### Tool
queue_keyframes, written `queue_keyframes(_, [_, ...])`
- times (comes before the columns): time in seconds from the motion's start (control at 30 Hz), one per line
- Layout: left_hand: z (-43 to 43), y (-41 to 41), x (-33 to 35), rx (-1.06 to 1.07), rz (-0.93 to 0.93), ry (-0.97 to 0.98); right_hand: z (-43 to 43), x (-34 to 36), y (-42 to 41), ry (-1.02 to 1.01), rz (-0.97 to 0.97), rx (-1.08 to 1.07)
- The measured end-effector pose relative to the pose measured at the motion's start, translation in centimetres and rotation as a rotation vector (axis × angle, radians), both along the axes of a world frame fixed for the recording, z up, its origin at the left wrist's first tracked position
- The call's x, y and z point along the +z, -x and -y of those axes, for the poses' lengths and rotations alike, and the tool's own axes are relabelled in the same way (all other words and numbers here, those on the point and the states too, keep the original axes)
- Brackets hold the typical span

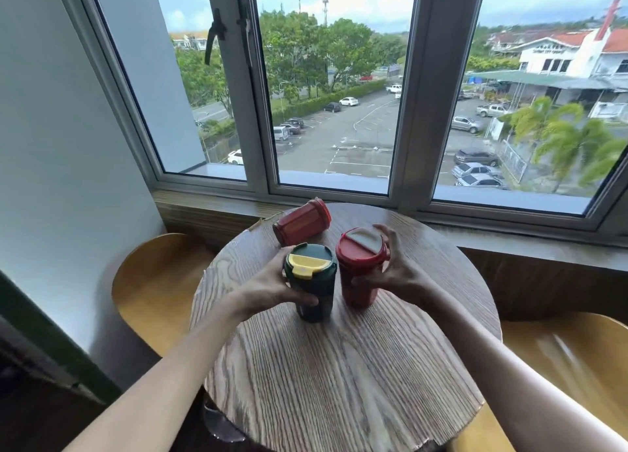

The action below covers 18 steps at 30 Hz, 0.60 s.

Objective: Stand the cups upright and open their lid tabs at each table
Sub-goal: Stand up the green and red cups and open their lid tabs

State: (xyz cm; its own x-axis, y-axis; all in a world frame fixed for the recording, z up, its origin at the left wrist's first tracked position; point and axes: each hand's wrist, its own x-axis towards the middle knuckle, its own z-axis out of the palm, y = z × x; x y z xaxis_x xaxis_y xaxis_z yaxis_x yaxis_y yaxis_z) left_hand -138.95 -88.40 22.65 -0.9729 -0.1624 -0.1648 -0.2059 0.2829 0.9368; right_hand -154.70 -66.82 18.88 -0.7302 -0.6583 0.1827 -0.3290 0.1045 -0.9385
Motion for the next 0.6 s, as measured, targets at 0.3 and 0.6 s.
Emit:
queue_keyframes(0.3, [-0.3, 0.6, -1.8, 0.045, -0.041, 0.071, -0.5, -1.4, 0.5, -0.147, -0.039, -0.065])
queue_keyframes(0.6, [-0.3, 0.6, -1.6, 0.02, -0.024, 0.069, 1.4, -0.7, 1.4, -0.145, 0.055, 0.099])
